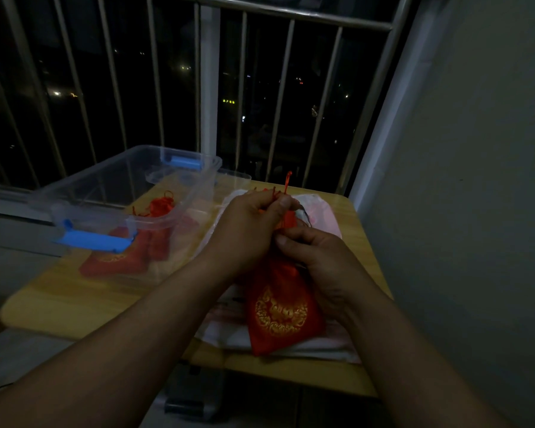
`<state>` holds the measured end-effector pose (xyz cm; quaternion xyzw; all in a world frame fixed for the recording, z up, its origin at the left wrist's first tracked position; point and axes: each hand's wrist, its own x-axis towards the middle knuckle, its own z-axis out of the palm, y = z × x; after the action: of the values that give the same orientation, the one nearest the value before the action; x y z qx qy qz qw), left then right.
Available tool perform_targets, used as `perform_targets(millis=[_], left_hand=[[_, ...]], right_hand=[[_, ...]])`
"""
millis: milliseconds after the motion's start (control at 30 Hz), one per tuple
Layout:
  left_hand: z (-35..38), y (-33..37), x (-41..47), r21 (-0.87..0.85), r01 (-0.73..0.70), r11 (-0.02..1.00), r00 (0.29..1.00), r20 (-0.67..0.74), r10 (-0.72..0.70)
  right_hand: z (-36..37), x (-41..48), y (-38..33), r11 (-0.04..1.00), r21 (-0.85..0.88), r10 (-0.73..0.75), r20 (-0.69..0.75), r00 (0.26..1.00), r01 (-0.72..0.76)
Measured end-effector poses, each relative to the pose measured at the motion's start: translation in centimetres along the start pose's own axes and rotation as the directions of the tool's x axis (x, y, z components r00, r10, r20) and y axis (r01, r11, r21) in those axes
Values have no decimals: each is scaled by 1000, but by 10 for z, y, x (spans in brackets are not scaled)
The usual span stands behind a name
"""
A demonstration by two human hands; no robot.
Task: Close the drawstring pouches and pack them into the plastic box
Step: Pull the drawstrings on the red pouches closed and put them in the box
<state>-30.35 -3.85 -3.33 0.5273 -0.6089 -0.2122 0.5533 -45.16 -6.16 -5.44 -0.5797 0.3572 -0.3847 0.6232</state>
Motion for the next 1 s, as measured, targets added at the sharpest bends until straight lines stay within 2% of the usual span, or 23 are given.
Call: perform_targets(millis=[233, 367, 467, 567, 633, 767, 867, 933, 1000], left_hand=[[-5, 5, 0, -174, 82, 981, 994, -62, -94], [-2, 6, -1, -234, 103, 967, 992, -48, -117], [-2, 8, -1, -272, 151, 950, 983, -62, -174], [-3, 11, -2, -314, 191, 930, 973, -66, -222], [-3, 11, -2, -336, 207, 919, 969, -56, -239], [-5, 12, -2, -401, 247, 882, 960, -20, -278], [-6, 10, -2, -510, 301, 806, 943, 37, -330], [-6, 5, -1, -542, 325, 775, 933, 50, -356], [-5, 2, 1, -559, 346, 754, 920, 43, -390]], right_hand=[[3, -1, -2, 999, -38, -34, -38, 999, 32], [9, -7, -6, 964, -205, -189, -73, 979, 171], [14, -7, -2, 864, -419, -332, -62, 941, 277], [17, -7, 3, 798, -515, -391, -46, 919, 313], [16, -6, 4, 792, -531, -386, -53, 921, 301], [16, -5, 4, 915, -341, -276, -136, 952, 216], [17, -4, 0, 995, 9, -98, -124, 987, 100], [17, -3, -3, 960, 276, -16, -81, 997, 38], [19, -2, -4, 903, 430, 7, -45, 999, 13]])
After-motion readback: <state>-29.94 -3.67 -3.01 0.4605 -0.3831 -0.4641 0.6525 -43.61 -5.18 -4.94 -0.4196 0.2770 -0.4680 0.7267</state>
